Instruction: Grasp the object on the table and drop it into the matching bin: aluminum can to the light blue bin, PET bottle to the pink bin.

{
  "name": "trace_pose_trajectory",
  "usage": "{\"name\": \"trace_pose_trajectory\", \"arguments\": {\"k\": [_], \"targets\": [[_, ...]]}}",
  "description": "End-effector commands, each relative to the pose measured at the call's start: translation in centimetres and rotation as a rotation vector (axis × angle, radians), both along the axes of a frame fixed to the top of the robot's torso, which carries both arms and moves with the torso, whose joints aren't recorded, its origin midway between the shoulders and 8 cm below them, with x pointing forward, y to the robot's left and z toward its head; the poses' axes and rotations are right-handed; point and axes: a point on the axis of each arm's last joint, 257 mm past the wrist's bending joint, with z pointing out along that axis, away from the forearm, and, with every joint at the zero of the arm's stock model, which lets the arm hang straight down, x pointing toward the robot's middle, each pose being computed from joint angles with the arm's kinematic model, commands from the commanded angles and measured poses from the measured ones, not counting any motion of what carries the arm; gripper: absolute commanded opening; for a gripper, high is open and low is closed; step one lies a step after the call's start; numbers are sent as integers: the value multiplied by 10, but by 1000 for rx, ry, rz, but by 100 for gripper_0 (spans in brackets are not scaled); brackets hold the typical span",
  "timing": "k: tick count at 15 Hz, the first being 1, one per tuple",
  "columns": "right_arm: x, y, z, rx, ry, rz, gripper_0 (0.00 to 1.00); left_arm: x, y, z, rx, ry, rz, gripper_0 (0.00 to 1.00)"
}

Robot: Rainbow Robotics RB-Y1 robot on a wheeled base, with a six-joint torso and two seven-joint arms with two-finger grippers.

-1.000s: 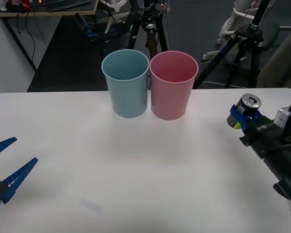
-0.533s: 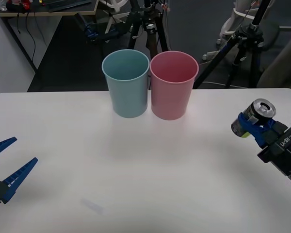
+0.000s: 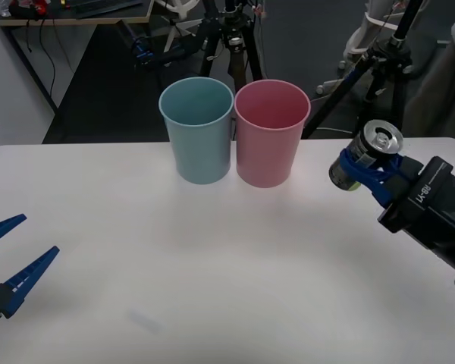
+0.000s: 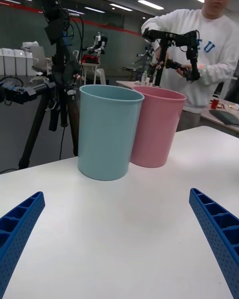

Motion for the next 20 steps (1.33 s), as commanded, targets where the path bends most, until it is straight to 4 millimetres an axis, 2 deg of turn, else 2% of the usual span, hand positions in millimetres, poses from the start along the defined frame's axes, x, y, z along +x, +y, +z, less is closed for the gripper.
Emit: {"name": "trace_pose_trajectory", "arguments": {"k": [1, 7, 13, 20], "targets": [[27, 36, 14, -9, -28, -24, 0, 0, 0, 0, 0, 0, 0, 100], [77, 103, 36, 43, -7, -13, 0, 0, 0, 0, 0, 0, 0, 100], [131, 167, 47, 80, 19, -65, 0, 0, 0, 0, 0, 0, 0, 100], [196, 210, 45, 40, 53, -134, 0, 0, 0, 0, 0, 0, 0, 100]]}}
